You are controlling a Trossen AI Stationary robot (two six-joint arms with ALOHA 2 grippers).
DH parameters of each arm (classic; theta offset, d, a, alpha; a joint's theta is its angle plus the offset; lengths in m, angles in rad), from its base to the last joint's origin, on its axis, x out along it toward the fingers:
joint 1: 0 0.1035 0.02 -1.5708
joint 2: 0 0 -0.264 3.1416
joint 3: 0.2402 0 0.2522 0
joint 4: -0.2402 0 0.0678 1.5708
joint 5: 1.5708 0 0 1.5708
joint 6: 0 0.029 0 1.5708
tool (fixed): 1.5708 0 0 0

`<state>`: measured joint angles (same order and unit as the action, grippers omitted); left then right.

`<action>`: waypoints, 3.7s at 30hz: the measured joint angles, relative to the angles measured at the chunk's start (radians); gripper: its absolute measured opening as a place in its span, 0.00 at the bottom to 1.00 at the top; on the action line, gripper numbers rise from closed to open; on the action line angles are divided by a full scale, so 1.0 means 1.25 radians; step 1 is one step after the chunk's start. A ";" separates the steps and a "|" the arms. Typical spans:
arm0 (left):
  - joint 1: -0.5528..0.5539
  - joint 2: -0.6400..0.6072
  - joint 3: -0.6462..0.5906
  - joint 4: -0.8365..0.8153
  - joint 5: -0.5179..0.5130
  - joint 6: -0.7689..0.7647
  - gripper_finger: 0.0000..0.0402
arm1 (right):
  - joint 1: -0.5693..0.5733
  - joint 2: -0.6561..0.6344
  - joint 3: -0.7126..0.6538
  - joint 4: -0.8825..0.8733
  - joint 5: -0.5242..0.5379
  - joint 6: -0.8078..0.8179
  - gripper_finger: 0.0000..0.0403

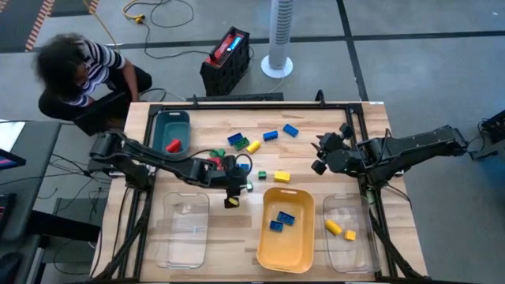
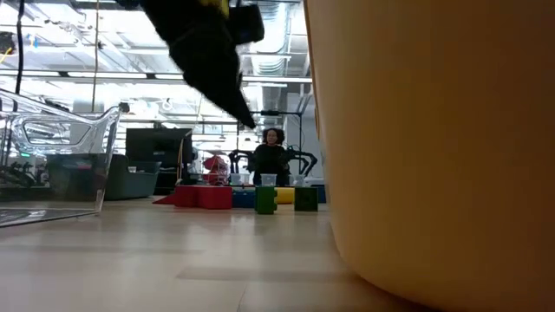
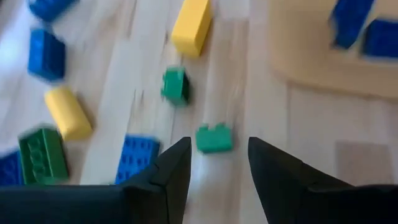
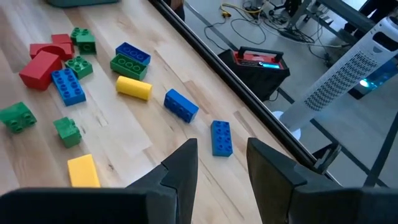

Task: Sort blocks
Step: Put the green game piece into the left transparent bin

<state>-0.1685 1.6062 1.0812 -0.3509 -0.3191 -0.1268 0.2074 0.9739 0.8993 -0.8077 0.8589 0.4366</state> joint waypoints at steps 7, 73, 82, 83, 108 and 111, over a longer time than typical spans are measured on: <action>0.003 0.049 -0.018 0.004 0.000 -0.044 0.40 | 0.001 0.000 0.000 0.002 -0.008 0.000 0.38; -0.003 -0.028 0.093 -0.158 -0.003 -0.144 0.33 | 0.007 0.000 -0.005 -0.002 -0.017 -0.004 0.38; -0.102 -0.204 0.087 -0.151 -0.061 -0.112 0.33 | 0.005 0.000 -0.005 0.013 -0.019 0.018 0.38; -0.120 -0.216 0.087 -0.160 -0.069 -0.112 0.33 | 0.010 0.002 -0.005 0.013 -0.019 0.024 0.38; -0.487 -0.158 0.084 -0.646 0.085 -0.666 0.34 | 0.035 0.054 -0.005 0.046 -0.038 0.052 0.38; -0.481 -0.079 0.084 -0.633 0.118 -0.626 0.34 | 0.043 0.054 -0.005 0.047 -0.039 0.055 0.38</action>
<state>-0.7700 1.5078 1.1862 -1.1418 -0.1715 -0.9091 0.2614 1.0409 0.8928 -0.7495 0.8104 0.5052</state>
